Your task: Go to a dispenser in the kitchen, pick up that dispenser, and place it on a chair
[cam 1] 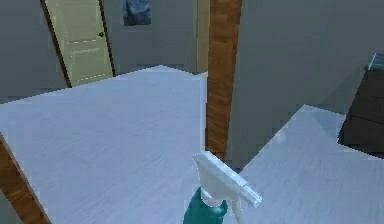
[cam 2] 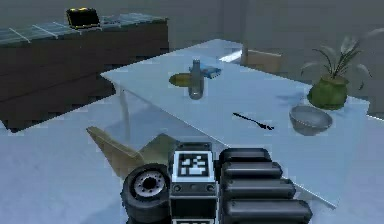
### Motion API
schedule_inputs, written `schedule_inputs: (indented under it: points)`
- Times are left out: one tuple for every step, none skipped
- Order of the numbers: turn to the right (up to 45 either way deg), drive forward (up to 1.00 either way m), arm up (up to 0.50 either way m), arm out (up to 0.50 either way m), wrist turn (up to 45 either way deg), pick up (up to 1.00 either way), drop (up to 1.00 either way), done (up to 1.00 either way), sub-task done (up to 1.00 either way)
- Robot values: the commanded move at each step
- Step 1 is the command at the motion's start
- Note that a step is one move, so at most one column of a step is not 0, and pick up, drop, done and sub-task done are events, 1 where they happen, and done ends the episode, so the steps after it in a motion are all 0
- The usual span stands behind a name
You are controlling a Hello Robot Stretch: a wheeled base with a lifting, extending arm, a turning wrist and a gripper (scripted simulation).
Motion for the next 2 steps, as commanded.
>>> schedule_inputs:
  points:
    - [27.0,0.0,0.0,0.0,0.0,0.0,0.0,0.0,0.0]
    - [-45.0,0.0,0.0,0.0,0.0,0.0,0.0,0.0,0.0]
